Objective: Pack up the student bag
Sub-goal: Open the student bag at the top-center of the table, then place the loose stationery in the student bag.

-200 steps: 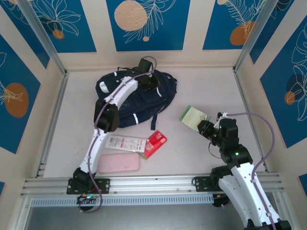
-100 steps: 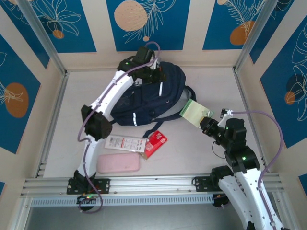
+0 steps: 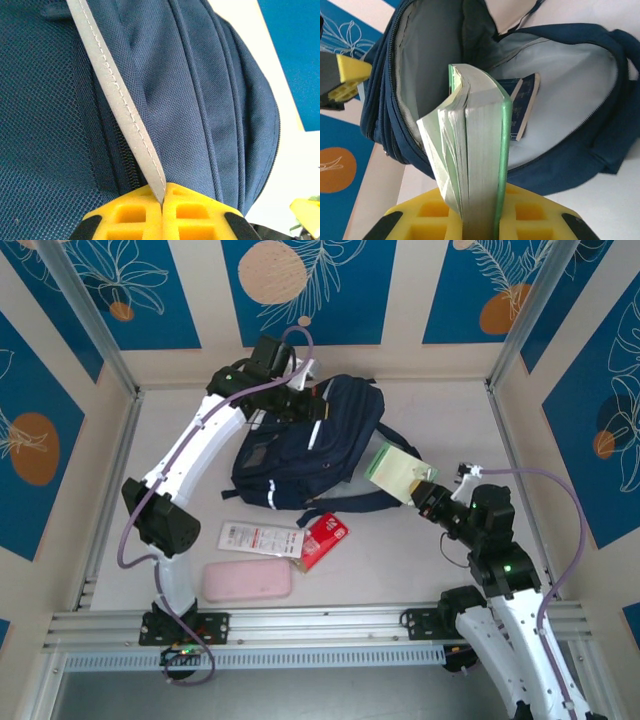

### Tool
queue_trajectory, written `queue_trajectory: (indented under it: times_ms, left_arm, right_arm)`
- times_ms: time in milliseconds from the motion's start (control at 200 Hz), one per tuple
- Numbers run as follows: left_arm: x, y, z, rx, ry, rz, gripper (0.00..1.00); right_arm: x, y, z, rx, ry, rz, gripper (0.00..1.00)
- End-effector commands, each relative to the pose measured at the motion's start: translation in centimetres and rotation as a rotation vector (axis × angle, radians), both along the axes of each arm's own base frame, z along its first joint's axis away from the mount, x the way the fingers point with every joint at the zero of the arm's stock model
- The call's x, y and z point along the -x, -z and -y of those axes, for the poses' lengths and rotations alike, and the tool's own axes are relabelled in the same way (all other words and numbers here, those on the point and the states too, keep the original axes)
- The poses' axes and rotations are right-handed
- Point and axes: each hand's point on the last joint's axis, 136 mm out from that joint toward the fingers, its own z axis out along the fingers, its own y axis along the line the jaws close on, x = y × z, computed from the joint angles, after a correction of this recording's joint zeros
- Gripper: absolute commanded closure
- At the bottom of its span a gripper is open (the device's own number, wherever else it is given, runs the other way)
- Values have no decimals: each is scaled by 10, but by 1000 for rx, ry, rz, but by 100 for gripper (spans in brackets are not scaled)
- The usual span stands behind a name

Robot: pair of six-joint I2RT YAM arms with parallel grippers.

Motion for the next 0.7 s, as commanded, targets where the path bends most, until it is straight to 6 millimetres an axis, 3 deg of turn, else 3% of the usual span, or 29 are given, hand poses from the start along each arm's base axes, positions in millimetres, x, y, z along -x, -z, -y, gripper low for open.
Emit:
queue_trajectory:
  times_ms: [0, 135, 330, 555, 695]
  left_arm:
    - [8, -80, 9, 193, 125, 194, 100]
    - [16, -91, 10, 213, 162, 213, 100]
    - [23, -87, 10, 214, 195, 212, 100]
    - [30, -89, 12, 245, 226, 211, 100]
    - [31, -93, 16, 276, 240, 198, 100]
  right_arm:
    - [-6, -7, -24, -79, -121, 18, 100]
    - [-17, 6, -34, -121, -149, -42, 100]
    - [-40, 8, -47, -205, -180, -60, 100]
    - [-77, 25, -59, -298, -133, -196, 100]
    - [-104, 37, -77, -323, -111, -266, 100]
